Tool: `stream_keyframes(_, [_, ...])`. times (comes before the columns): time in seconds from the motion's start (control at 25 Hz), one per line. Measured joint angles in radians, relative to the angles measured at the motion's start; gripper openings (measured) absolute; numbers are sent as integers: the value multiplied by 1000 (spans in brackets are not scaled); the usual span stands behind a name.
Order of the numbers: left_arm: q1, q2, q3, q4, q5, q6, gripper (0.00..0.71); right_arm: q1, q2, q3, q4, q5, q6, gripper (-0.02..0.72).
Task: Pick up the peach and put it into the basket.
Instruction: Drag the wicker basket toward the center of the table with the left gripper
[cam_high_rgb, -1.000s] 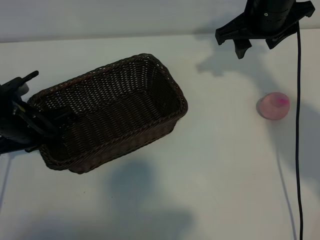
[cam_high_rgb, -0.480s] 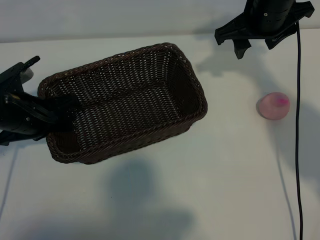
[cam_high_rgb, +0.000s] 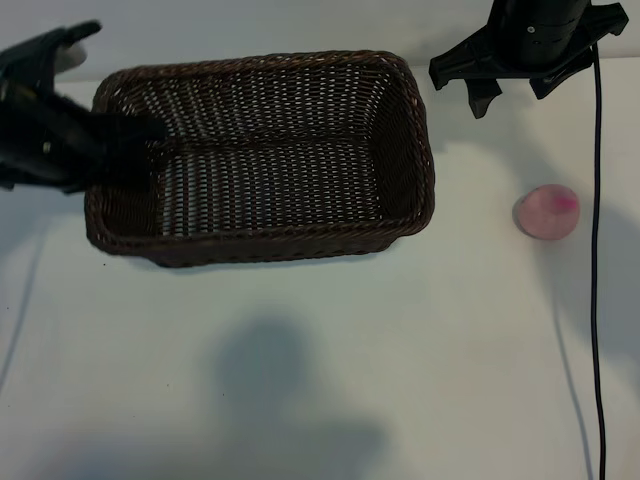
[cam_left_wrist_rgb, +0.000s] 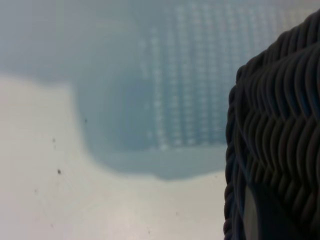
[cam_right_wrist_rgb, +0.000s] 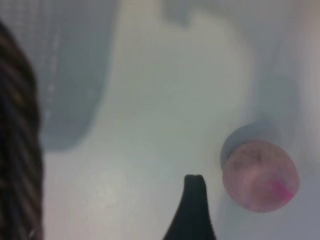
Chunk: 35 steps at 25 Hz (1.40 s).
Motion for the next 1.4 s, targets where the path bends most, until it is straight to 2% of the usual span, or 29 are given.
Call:
stream_keyframes(0.24, [-8, 126, -158, 12, 53, 0, 99, 0, 0, 0, 0, 0, 0, 589])
stream_keyframes(0.64, [-116, 306, -266, 16, 46, -24, 99, 0, 0, 0, 1, 0, 0, 588])
stream_keyframes(0.88, [-119, 370, -276, 16, -9, -56, 99, 0, 0, 0, 2, 0, 0, 588])
stream_keyframes(1.4, [-119, 425, -277, 3, -13, -62, 97, 0, 0, 0, 2, 0, 0, 588])
